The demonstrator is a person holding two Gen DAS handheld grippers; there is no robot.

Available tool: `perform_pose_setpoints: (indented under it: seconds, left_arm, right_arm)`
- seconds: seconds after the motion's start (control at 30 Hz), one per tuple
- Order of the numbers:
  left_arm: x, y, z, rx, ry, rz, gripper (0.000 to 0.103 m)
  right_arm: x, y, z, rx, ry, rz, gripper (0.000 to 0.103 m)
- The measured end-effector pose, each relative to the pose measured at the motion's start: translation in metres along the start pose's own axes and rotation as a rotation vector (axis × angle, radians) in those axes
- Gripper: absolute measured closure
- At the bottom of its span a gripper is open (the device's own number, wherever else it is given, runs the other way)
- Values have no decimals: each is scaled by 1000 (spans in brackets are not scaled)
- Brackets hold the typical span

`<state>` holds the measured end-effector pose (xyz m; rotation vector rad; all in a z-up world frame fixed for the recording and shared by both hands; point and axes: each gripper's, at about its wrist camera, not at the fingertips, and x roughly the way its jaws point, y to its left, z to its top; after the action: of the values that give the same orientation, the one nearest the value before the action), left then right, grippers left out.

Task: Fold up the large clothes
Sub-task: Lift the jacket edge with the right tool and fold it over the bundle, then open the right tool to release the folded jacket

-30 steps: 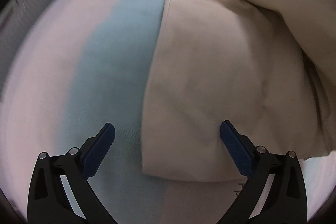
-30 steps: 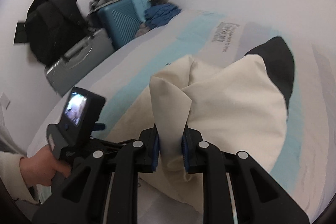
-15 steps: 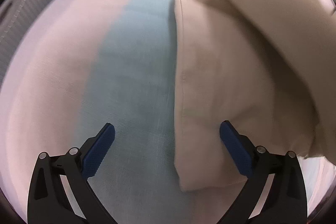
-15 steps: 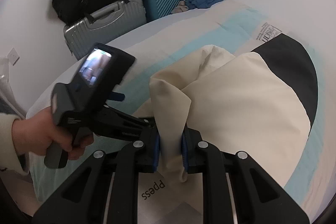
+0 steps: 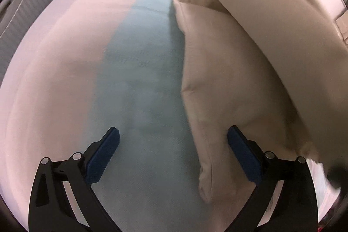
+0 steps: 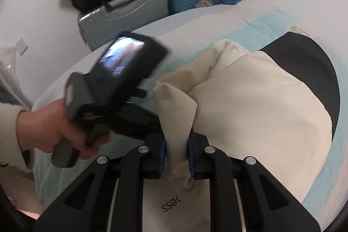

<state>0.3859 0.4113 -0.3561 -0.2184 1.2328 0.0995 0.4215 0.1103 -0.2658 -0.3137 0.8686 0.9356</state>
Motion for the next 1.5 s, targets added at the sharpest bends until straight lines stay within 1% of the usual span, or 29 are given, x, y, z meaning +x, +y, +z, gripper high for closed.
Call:
perform_pose_setpoints:
  seconds: [0.1,0.17,0.27,0.3,0.37,0.43,0.5,0.53,0.63,0.67,0.73,0.77,0.8,0.83,0.87,1.0,1.07,1.17,1.27,1.3,1.33,1.37,1.43,1.47,1.5]
  left_arm:
    - [-13,18,-7,-21,1,6,6]
    - [-24,32,-11,-20,0,31,6]
    - [-31,44,-19,-30,7,53,6]
    - [-32,50,-20,-30,9,57,6]
    - [-44,60,-1,-29,16,62,6]
    - [-44,65,-1,-26,20,64,6]
    - [-39,68,2,-20,26,64,6]
    - [-31,67,-4,-22,27,65,6]
    - [-30,69,-6,-40,30,56,6]
    - [-28,53,-9,-45,30,56,6]
    - [-28,50,-11,-38,35,67,6]
    - [-24,51,-12,-31,44,82,6]
    - [-19,56,-13,-27,51,87,6]
    - [-16,57,-15,-29,61,86,6]
    - [-12,58,-16,-29,67,89,6]
    - [-15,56,-18,-17,69,92,6]
    - [-20,53,-17,-21,70,80,6]
    - [-30,45,-12,-9,59,76,6]
    - [-45,38,0,-12,52,26,6]
    - [-49,36,7,-20,50,-21,6]
    - [-50,35,13,-25,50,-50,6]
    - [-50,34,23,-28,56,-93,6]
    - [-37,36,41,-42,84,-175,6]
    - [-29,37,51,-56,109,-231,6]
    - [-20,38,62,-69,131,-276,6]
  right_arm:
    - [-1,1,0,-10,3,-4,88]
    - [8,3,-5,-3,20,-4,88]
    - [30,5,-16,12,50,-12,88]
    - [41,3,-22,34,65,-11,88]
    - [59,1,-28,51,88,-19,87]
    - [77,1,-36,63,111,-30,87]
    - [87,2,-38,65,119,-39,87]
    - [90,0,-38,77,122,-34,87]
    - [92,-3,-40,80,121,-25,87]
    - [93,-2,-39,76,125,-27,87]
    - [95,-1,-34,67,141,-35,85]
    - [94,1,-32,49,153,-45,78]
    - [90,9,-28,4,163,-56,71]
    - [84,18,-25,-34,165,-47,47]
    - [79,23,-23,-44,161,-35,29]
    - [44,42,-13,-53,82,-79,28]
    - [29,42,-11,-34,64,-86,28]
    - [8,36,-6,20,45,-71,28]
    - [-19,21,2,77,13,-64,28]
    - [-28,14,3,95,8,-69,27]
    - [-40,2,6,129,-1,-73,21]
    - [-50,-18,8,183,-8,-83,16]
    - [-64,-49,6,268,-12,-114,16]
    - [-67,-69,4,318,-4,-126,16]
    - [-71,-98,-1,404,1,-124,16]
